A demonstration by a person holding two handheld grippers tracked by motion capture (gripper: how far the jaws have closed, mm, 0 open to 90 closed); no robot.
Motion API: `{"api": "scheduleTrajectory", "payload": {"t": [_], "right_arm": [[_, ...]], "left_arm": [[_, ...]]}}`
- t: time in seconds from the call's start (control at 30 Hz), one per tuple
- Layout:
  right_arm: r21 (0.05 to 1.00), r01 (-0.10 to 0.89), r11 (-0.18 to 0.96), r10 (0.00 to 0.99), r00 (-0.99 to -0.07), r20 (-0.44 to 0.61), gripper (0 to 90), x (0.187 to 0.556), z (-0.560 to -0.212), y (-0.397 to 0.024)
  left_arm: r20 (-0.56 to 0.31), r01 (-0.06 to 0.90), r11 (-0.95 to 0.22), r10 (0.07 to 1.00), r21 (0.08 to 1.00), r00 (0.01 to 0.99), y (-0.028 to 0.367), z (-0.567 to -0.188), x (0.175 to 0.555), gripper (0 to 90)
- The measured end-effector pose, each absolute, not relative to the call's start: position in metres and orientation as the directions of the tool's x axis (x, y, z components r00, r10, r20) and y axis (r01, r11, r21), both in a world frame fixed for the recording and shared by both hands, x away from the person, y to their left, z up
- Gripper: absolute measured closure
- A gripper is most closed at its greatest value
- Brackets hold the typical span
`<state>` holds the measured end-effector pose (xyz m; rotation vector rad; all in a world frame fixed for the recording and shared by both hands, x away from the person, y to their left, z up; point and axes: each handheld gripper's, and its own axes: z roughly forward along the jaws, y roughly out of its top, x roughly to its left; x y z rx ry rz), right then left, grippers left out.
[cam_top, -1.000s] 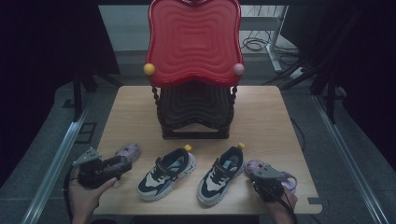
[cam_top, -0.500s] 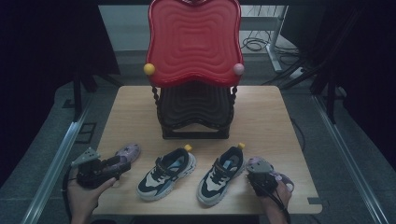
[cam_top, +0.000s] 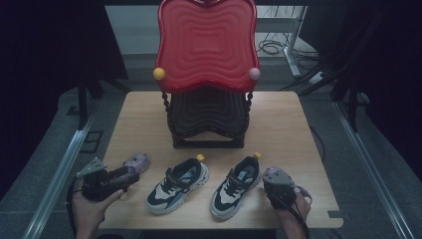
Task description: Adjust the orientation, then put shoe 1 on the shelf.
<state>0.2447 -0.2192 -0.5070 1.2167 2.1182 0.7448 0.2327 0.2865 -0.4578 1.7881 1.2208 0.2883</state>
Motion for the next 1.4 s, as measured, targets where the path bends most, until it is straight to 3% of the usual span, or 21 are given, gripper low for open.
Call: {"api": "scheduleTrajectory", "payload": {"t": [0.37,0.6,0.87,1.1,1.4], "right_arm": [[0.807,0.522,0.278,0.895,-0.445,-0.021,86.2,0.244,-0.469,-0.260],[0.824,0.516,0.235,0.888,-0.458,0.033,80.3,0.255,-0.456,-0.289],[0.852,0.477,0.215,0.881,-0.471,0.041,66.0,0.251,-0.449,-0.305],[0.856,0.480,0.193,0.889,-0.454,0.054,61.2,0.238,-0.452,-0.319],[0.857,0.483,0.180,0.904,-0.426,0.050,58.6,0.225,-0.452,-0.330]], "left_arm": [[-0.281,0.611,-0.071,0.841,0.788,0.462,0.292,-0.457,0.229,39.9],[-0.284,0.612,-0.046,0.857,0.789,0.430,0.303,-0.458,0.228,39.9],[-0.294,0.615,-0.014,0.870,0.788,0.396,0.321,-0.464,0.226,40.0],[-0.294,0.617,-0.011,0.872,0.787,0.391,0.336,-0.468,0.223,40.4],[-0.280,0.673,-0.098,0.858,0.733,0.431,0.334,-0.482,0.233,44.8]]}}
